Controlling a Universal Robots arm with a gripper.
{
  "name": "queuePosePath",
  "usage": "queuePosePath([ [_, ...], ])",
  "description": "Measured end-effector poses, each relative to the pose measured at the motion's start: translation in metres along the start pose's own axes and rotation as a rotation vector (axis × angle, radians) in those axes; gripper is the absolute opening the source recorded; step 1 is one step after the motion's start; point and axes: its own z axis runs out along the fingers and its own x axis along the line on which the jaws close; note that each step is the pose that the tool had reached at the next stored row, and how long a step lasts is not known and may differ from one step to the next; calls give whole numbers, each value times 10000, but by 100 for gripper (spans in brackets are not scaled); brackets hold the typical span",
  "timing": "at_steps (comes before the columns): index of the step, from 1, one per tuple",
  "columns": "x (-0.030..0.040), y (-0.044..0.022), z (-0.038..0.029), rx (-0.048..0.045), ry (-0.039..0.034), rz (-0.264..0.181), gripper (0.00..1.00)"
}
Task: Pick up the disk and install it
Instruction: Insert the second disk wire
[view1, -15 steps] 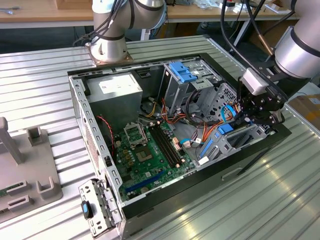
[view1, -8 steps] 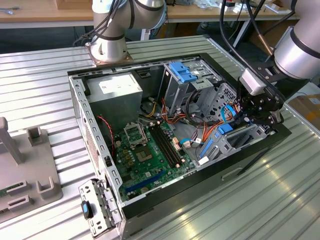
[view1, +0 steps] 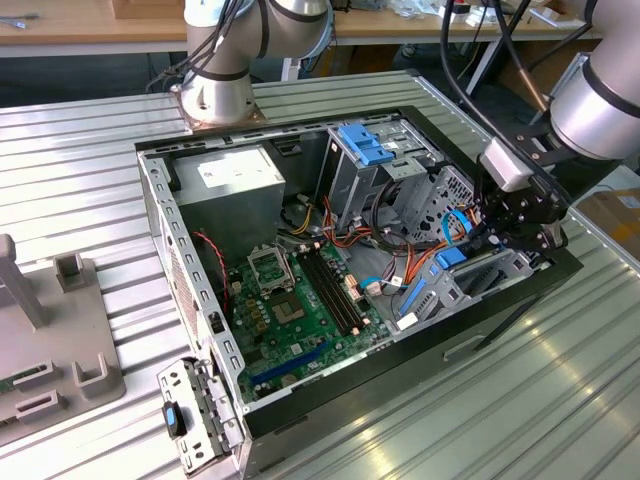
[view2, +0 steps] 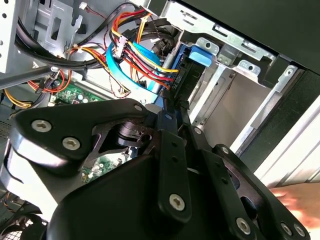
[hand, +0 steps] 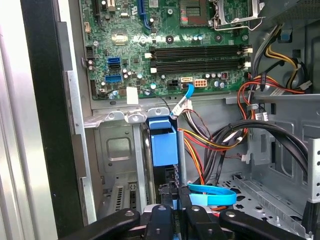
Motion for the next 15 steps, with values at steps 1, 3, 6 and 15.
queuePosePath([
  [1,0,0,-2,1,2,5,16],
  [3,-1,0,-6,2,9,8,16],
  [6,-16,1,-5,2,11,8,16],
  [15,-34,4,3,2,8,8,16],
])
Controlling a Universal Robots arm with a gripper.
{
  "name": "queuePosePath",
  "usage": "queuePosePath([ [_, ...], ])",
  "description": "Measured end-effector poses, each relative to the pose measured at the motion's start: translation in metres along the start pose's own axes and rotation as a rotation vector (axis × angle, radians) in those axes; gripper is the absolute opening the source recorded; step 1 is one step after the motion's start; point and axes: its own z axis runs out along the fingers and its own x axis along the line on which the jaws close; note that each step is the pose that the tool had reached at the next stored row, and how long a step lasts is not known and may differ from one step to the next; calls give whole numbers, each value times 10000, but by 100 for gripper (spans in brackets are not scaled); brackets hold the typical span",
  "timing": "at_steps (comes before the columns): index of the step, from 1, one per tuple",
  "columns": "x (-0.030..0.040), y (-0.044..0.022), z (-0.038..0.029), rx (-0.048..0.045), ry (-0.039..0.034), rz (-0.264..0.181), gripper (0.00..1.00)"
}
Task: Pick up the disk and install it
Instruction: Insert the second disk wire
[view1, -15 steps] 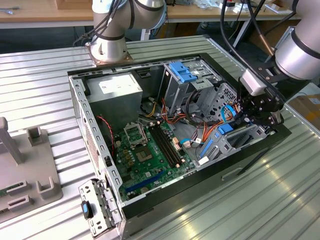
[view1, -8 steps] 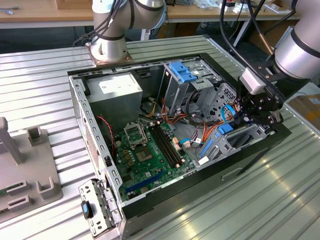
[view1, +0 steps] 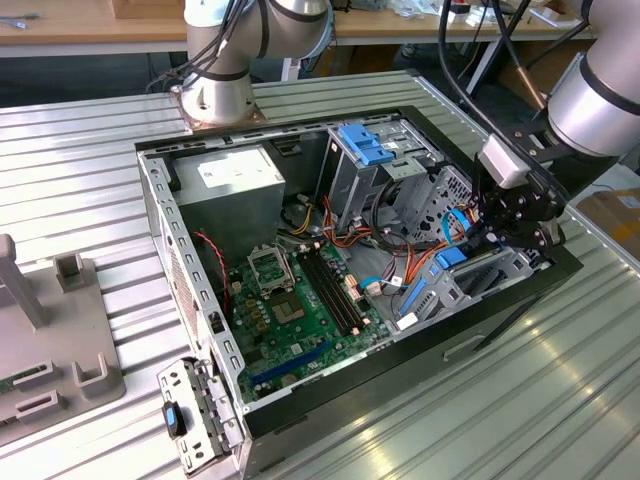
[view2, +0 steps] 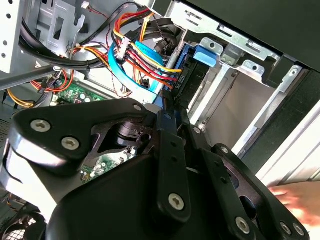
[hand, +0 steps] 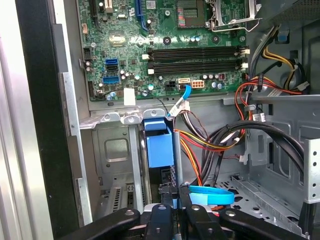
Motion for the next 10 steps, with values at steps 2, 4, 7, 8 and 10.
queuePosePath([
  [2,-3,-2,-23,0,-1,0,16],
  [4,-6,-4,-54,0,1,0,16],
  [7,-2,-5,-57,0,-2,0,16],
  [8,2,-5,-51,4,-4,0,16],
  [10,8,-4,-39,8,-4,-4,16],
])
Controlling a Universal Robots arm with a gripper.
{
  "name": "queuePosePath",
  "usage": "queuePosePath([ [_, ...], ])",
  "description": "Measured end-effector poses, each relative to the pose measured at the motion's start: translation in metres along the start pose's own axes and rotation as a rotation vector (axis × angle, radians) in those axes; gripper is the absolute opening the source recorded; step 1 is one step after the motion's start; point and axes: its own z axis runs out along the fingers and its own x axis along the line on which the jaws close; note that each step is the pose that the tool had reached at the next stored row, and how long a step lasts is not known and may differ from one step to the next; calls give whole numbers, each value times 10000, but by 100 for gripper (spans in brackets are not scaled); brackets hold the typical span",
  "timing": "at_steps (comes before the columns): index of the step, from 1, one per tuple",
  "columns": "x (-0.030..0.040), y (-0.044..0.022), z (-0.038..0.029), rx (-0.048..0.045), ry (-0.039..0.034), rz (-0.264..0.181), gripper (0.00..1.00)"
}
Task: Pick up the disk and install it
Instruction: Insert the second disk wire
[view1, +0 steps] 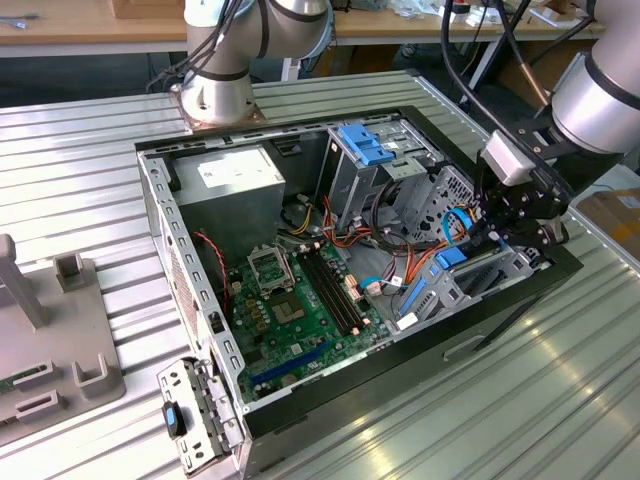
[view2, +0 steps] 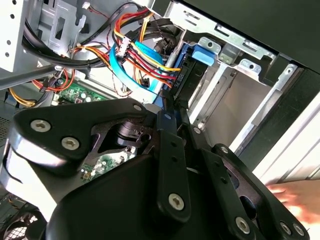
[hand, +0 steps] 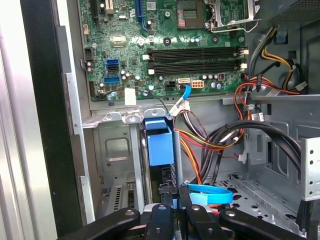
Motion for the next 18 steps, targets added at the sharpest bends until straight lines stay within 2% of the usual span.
queuePosePath([
  [5,3,2,26,-17,-10,-153,16],
  [13,2,-18,33,-30,-20,-263,16],
  [18,5,-16,65,-44,-32,-386,16],
])
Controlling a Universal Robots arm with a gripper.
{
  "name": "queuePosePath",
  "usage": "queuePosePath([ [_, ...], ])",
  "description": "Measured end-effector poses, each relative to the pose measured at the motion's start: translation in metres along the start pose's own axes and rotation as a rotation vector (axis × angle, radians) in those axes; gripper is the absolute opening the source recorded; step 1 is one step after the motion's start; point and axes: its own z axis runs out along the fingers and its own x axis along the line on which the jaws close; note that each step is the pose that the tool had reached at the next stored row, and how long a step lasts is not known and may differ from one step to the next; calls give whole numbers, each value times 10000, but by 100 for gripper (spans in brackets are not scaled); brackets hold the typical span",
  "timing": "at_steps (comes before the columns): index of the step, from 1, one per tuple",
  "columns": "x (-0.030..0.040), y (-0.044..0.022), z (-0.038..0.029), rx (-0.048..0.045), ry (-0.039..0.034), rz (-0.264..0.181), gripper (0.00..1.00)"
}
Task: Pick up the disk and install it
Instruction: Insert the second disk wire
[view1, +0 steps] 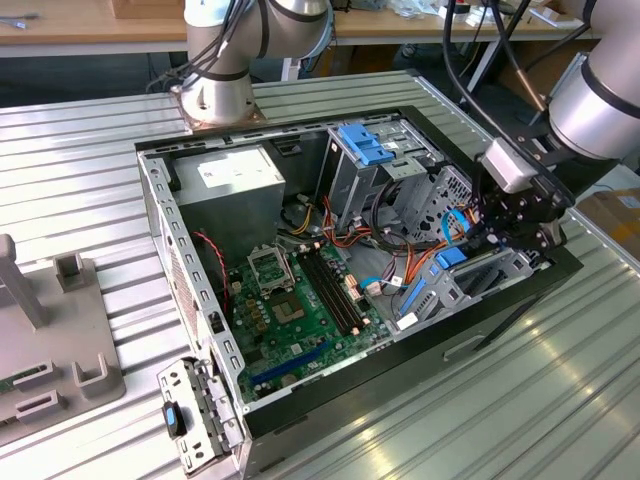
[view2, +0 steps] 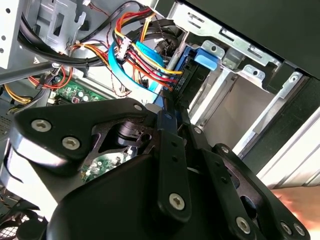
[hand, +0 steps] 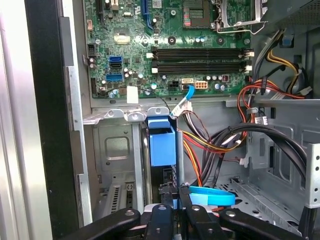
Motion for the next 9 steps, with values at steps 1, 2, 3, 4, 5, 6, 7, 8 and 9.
queuePosePath([
  [1,0,0,4,-1,2,-14,16],
  [2,0,0,4,-2,2,-19,16],
  [3,1,0,4,-2,2,-20,16],
  [4,1,0,5,-2,2,-20,16],
  [5,1,0,7,-3,0,-21,16],
  [6,2,1,14,-2,-3,-20,16],
  [7,4,2,22,-2,1,-21,16],
  [8,4,2,24,-3,4,-21,16],
  [9,4,2,25,-3,3,-21,16],
])
